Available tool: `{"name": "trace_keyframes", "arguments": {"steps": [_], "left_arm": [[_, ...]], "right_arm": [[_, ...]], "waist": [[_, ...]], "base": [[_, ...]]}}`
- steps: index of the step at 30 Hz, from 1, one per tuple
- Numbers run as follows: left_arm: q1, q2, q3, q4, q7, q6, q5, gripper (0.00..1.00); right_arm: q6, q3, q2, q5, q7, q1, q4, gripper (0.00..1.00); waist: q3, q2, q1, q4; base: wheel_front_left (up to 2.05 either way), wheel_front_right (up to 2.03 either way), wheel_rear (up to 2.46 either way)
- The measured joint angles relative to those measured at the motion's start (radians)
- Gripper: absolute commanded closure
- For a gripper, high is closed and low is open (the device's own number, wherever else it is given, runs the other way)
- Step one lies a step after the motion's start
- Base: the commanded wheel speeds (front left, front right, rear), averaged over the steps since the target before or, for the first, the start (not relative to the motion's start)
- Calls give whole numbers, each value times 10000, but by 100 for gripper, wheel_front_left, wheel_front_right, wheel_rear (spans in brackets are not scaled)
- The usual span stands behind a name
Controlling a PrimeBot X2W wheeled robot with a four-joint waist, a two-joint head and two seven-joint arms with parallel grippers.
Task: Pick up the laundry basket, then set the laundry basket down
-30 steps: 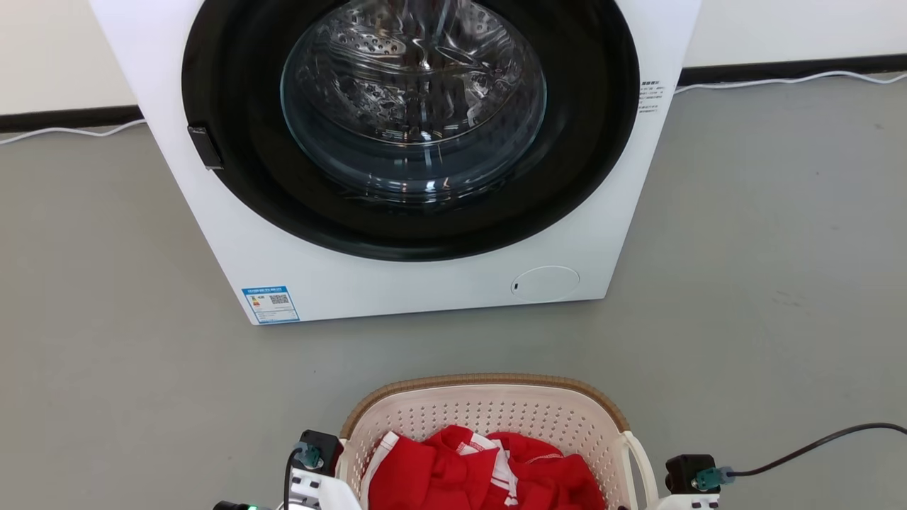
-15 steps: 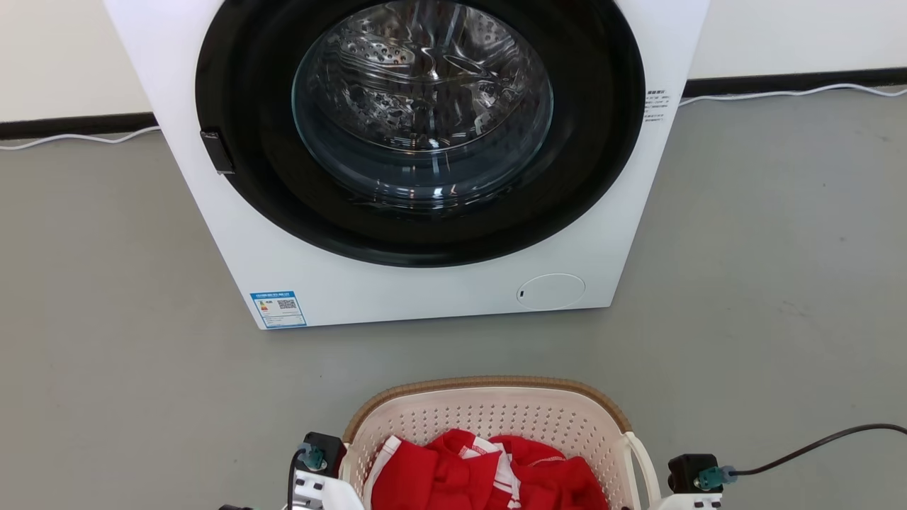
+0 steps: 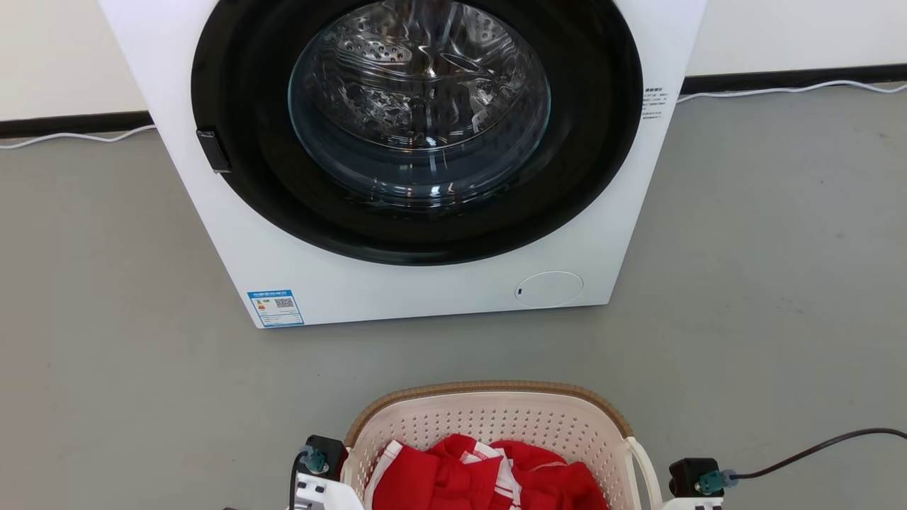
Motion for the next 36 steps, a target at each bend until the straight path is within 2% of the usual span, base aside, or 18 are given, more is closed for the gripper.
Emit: {"name": "trace_keyframes", "arguments": {"steps": [36], "left_arm": [[-1,0,-500,6,-56,119,-520,100]], "right_arm": [[0,-280,4,-286,38,0,4,100]], "waist": [[-22,0,0,43]], "base": [[0,0,0]]}}
